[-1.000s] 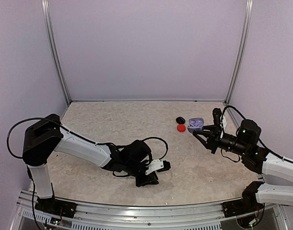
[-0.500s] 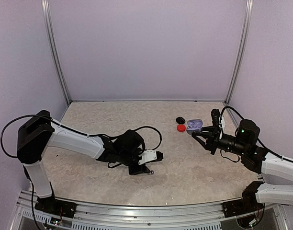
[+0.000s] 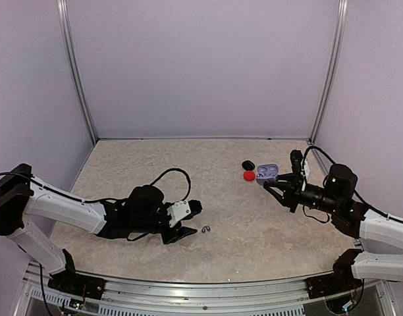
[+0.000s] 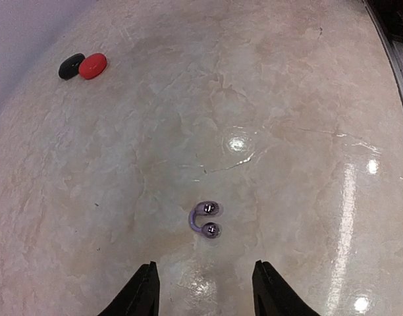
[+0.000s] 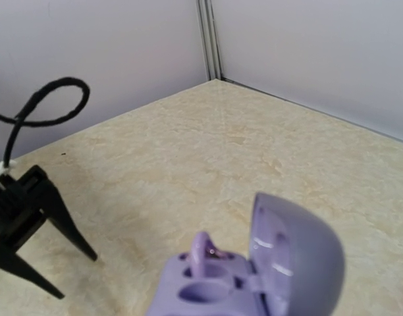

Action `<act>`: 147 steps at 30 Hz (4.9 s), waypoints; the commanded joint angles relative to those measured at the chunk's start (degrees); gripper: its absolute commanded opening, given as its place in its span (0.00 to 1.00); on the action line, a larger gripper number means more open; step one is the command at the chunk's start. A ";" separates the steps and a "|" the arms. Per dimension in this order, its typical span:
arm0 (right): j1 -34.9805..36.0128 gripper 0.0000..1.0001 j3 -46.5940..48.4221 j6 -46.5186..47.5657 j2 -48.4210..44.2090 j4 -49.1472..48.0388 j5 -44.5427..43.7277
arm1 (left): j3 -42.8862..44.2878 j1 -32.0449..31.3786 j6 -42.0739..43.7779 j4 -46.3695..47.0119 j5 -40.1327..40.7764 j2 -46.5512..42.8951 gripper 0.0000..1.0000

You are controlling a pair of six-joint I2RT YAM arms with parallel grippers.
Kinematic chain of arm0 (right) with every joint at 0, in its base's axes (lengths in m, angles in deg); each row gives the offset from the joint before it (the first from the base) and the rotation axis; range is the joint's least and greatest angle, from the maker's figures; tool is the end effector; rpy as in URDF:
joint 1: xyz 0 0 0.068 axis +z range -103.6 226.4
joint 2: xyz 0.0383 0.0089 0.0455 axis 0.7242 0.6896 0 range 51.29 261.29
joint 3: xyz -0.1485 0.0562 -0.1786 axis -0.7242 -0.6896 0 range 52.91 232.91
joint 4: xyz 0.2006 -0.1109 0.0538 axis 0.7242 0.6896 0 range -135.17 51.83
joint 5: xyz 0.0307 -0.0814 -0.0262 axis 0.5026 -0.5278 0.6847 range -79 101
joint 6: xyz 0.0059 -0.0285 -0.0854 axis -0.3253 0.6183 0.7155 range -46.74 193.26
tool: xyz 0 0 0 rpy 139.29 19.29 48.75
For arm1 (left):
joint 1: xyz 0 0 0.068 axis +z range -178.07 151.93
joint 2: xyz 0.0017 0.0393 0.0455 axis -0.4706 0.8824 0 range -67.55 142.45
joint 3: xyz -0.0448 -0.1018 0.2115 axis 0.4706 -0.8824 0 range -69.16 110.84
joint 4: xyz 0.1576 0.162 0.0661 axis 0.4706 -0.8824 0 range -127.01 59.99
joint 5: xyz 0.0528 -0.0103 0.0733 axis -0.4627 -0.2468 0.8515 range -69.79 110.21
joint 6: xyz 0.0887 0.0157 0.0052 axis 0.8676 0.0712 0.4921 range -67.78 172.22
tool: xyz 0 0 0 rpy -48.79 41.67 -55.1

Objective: Insert the wireless bluetooth earbuds into the charging case
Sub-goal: Move the right earbud to the center of the board, then pick up the right earbud from the center of the board, then insert the right earbud into the right side groove of the charging case.

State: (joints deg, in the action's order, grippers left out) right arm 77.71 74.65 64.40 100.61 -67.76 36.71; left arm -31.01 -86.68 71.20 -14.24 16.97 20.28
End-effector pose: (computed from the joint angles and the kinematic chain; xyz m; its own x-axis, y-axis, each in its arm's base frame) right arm 0.1843 0.1530 0.2269 -0.2025 0.0393 -0.9785 -0.8160 0.5457 0.1908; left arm 0.1657 -0.2805 0.1294 0.0104 0.6064 -0.7951 0.9235 0.2990 0.2402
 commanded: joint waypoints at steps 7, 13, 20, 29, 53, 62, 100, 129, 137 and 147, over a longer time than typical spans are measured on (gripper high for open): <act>-0.73 0.00 1.09 -0.42 1.04 -3.52 1.18 | 2.70 5.29 -7.86 12.69 -11.07 6.48 0.46; -0.74 0.00 0.96 -0.53 0.10 -2.89 0.83 | 6.94 7.27 -8.89 11.65 -9.86 13.87 0.44; -0.74 0.00 1.20 -0.29 0.24 -2.56 0.91 | 8.79 7.54 -9.05 11.12 -9.01 17.79 0.44; -0.72 0.00 1.26 0.05 -0.15 -1.89 0.69 | 8.18 7.47 -9.23 11.25 -11.26 19.74 0.43; -0.75 0.00 1.44 0.69 -1.13 -0.44 -0.04 | 7.19 4.96 -8.88 11.50 -13.43 21.97 0.37; -0.73 0.00 1.31 0.70 -1.35 -0.20 -0.27 | 6.85 4.91 -9.37 12.68 -14.63 21.51 0.24; -0.48 0.00 1.37 -0.43 2.27 -4.63 10.66 | 10.54 -4.66 -4.59 6.55 5.16 -4.84 0.00; 12.95 0.00 9.25 6.94 13.02 -0.95 19.65 | 26.78 -20.71 15.56 -6.54 26.85 -1.20 0.00; 14.84 0.00 10.76 8.26 14.13 1.29 17.57 | 27.62 -21.11 15.99 -6.50 27.94 -0.17 0.00; 15.28 0.00 11.22 8.25 14.18 1.48 16.17 | 28.38 -21.71 16.78 -7.77 27.57 1.11 0.00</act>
State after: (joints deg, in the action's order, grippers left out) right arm 92.42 84.07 72.20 114.75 -66.03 53.78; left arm -4.50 -107.53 87.07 -21.37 44.51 20.50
